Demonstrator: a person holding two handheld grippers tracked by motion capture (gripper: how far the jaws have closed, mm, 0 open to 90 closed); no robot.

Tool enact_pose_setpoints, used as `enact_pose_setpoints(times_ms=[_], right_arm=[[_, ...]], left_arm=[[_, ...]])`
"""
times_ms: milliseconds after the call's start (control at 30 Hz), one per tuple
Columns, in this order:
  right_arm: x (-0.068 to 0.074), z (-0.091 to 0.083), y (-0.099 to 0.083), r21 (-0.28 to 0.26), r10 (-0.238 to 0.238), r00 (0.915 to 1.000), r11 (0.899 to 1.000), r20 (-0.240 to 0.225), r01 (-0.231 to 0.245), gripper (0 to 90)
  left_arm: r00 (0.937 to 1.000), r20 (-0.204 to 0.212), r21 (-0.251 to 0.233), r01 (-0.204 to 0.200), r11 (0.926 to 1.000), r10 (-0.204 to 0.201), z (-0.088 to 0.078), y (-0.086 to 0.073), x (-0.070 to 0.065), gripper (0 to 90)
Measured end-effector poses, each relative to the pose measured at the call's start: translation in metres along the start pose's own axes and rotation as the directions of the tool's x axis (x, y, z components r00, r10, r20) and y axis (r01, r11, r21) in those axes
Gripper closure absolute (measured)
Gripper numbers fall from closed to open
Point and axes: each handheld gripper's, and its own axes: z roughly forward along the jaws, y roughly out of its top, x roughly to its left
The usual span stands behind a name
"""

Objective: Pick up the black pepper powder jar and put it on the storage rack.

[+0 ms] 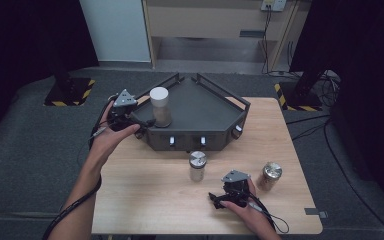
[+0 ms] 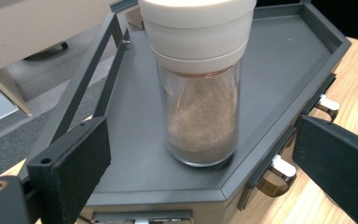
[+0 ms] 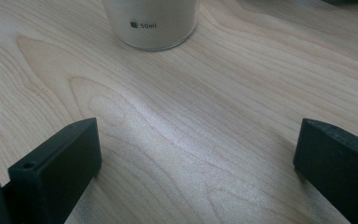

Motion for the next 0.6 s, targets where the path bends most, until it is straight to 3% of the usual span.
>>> enact_pose_setpoints(times_ms=[333, 600], right_arm=[[0.0, 0.0, 0.0, 0.0, 0.001, 1.0, 1.0, -0.001, -0.001, 0.9], [0.0, 0.0, 0.0, 0.0, 0.0, 1.0, 1.0, -0.001, 0.0, 0.9]], left_arm=[[0.9999, -0.01, 0.001, -0.009, 1.0, 0.009, -0.018, -0.004, -0.005, 3.0], [0.9997, -0.022, 0.018, 0.014, 0.9997, -0.014, -0.028, -0.014, -0.007, 2.9]])
